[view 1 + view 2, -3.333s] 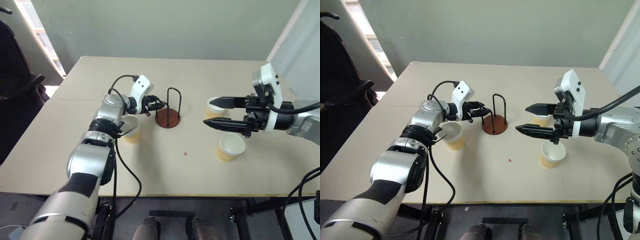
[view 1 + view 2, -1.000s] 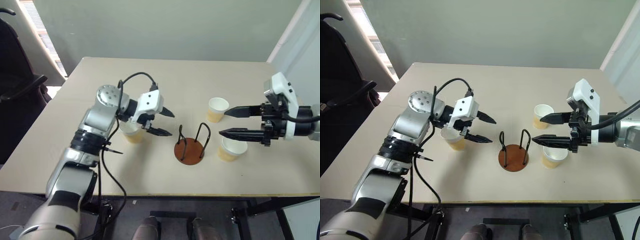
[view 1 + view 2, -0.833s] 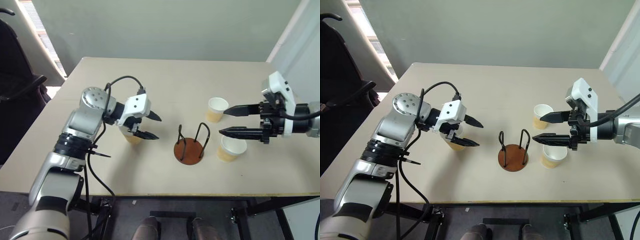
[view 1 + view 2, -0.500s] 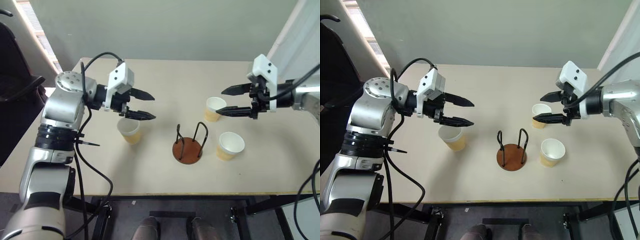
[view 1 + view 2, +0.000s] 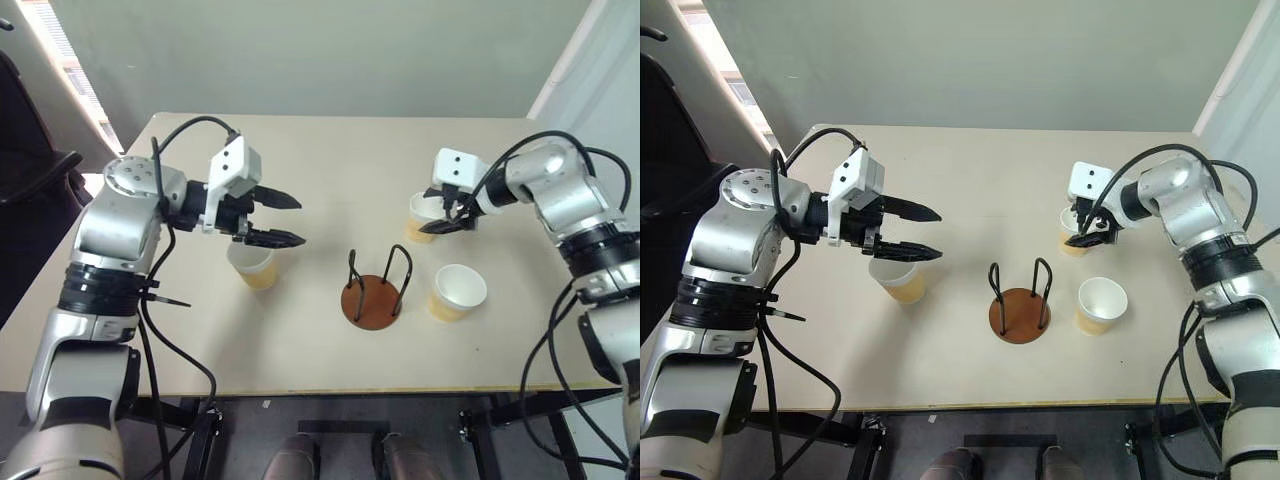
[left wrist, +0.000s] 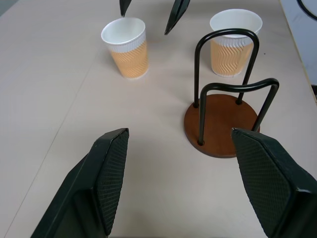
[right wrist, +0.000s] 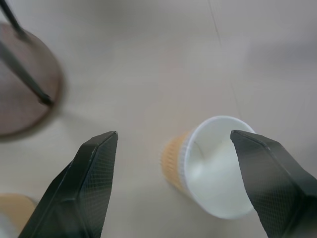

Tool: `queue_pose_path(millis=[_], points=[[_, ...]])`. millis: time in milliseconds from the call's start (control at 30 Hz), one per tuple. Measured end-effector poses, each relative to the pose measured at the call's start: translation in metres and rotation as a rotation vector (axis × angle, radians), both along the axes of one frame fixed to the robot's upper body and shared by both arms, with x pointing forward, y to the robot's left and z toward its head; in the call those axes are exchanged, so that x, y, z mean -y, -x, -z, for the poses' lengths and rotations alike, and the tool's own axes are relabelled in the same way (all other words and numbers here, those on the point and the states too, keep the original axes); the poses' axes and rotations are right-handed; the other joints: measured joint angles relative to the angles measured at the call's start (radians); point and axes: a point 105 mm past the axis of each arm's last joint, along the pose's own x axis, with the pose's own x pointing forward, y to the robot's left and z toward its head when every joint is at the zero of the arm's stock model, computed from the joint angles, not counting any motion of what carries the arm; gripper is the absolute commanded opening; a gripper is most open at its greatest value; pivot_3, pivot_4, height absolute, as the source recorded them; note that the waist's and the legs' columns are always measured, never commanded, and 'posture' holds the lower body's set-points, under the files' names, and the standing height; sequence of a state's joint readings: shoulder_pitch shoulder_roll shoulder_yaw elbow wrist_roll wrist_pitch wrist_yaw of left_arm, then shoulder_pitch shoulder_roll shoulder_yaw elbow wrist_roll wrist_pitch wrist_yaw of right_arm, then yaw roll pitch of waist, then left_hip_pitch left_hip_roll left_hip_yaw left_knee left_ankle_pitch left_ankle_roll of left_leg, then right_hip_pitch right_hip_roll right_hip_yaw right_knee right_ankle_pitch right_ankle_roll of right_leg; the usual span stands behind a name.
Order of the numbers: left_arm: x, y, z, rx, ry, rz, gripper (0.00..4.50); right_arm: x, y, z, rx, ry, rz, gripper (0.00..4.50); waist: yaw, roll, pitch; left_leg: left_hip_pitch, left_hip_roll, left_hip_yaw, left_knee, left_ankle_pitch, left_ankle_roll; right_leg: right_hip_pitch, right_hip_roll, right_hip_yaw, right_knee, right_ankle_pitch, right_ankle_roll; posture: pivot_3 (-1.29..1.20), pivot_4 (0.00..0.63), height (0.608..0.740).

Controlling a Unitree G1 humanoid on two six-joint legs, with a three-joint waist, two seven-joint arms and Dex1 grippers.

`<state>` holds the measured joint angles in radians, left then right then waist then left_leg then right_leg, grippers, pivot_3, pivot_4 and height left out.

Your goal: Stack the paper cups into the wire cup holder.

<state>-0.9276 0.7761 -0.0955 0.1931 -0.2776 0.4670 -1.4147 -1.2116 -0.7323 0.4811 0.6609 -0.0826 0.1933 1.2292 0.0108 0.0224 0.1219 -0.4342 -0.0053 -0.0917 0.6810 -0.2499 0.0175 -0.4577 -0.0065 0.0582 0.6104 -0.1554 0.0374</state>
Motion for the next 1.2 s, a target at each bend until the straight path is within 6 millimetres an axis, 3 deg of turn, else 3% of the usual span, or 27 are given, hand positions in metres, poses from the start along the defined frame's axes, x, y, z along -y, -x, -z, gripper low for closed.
queue_pose_path(millis=[267,367,533,667,833,1000,1100,1200], points=[[-0.003,0.0,0.002,-0.002,-0.002,-0.014,3.53,0.013,-0.012,0.026,-0.059,0.093,0.043,3.79,0.0,0.0,0.0,0.0,0.0,0.0,-0.001,0.001,-0.002,-0.001,0.0,0.0,0.001,0.0,-0.001,0.0,0.15,0.74],[-0.002,0.001,0.001,-0.004,0.006,-0.008,3.58,0.008,-0.015,0.03,-0.078,0.095,0.044,3.19,-0.001,0.0,0.0,0.0,0.0,0.0,-0.002,0.001,-0.003,-0.001,0.0,0.0,0.001,0.0,-0.002,0.0,0.15,0.74],[0.0,0.002,-0.001,-0.002,0.012,-0.005,3.58,-0.004,-0.018,0.034,-0.099,0.081,0.037,1.41,0.0,0.0,0.0,0.0,0.0,-0.001,-0.003,0.002,-0.004,-0.001,0.0,-0.001,0.001,0.0,-0.003,0.0,0.15,0.74],[0.002,0.003,-0.001,0.0,0.014,0.001,3.58,-0.005,-0.021,0.022,-0.077,0.049,0.043,0.04,0.001,0.0,0.0,0.0,0.0,-0.001,-0.003,0.002,-0.005,-0.001,0.0,-0.001,0.001,0.0,-0.004,0.0,0.15,0.74],[0.001,0.006,0.0,-0.019,0.015,0.004,3.58,-0.009,-0.017,0.005,-0.079,-0.04,0.015,0.04,0.0,0.0,0.0,-0.001,0.0,-0.001,-0.006,0.005,-0.012,-0.002,0.0,-0.001,0.001,-0.001,-0.005,0.0,0.15,0.74],[-0.001,0.009,0.004,-0.038,0.019,0.007,3.58,-0.022,0.013,-0.053,-0.001,-0.092,-0.131,0.04,0.001,0.0,0.001,-0.001,0.001,-0.001,-0.01,0.009,-0.02,-0.003,0.0,-0.002,0.001,-0.003,-0.008,0.0,0.15,0.74],[-0.001,0.01,0.006,-0.046,0.02,0.008,3.58,-0.044,0.057,-0.078,0.035,-0.096,-0.287,0.04,0.0,0.0,0.001,-0.001,0.002,-0.001,-0.012,0.01,-0.021,-0.003,0.001,-0.003,0.001,-0.003,-0.009,0.0,0.15,0.74],[0.0,0.01,0.009,-0.057,0.022,0.013,3.58,-0.073,0.103,-0.088,0.03,-0.09,-0.443,0.04,-0.003,0.0,0.001,-0.001,0.002,-0.001,-0.013,0.011,-0.022,-0.003,0.002,-0.003,0.0,-0.004,-0.009,0.0,0.15,0.74]])
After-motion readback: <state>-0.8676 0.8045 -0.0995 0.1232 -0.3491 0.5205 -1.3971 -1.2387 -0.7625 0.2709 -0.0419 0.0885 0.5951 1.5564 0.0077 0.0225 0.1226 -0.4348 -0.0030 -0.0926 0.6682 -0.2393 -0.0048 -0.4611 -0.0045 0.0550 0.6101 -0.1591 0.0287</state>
